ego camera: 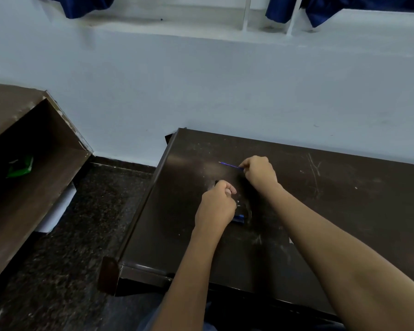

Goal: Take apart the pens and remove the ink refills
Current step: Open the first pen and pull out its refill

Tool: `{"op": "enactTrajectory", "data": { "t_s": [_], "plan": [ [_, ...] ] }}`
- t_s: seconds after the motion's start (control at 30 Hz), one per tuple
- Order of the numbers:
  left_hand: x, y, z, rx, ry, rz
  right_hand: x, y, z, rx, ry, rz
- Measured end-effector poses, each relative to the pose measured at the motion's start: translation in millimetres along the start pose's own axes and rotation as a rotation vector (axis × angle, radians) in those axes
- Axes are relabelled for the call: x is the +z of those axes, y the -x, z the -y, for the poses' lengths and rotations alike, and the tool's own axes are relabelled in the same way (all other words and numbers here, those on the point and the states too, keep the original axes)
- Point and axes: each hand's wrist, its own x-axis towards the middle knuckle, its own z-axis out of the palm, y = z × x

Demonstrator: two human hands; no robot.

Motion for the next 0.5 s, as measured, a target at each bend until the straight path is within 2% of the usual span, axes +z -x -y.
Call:
{"op": "enactTrajectory", "data": {
  "t_s": [0.2, 0.5],
  "plan": [
    [1.2, 2.5, -2.0, 0.01, -0.012, -0.008, 7.4, -4.0, -4.9, -0.056, 0.097, -0.052],
    [3.7, 2.1, -0.8, 0.016, -0.016, -0.022, 19.4, -9.7, -9.5, -0.044, 0.155, -0.089]
  ]
}}
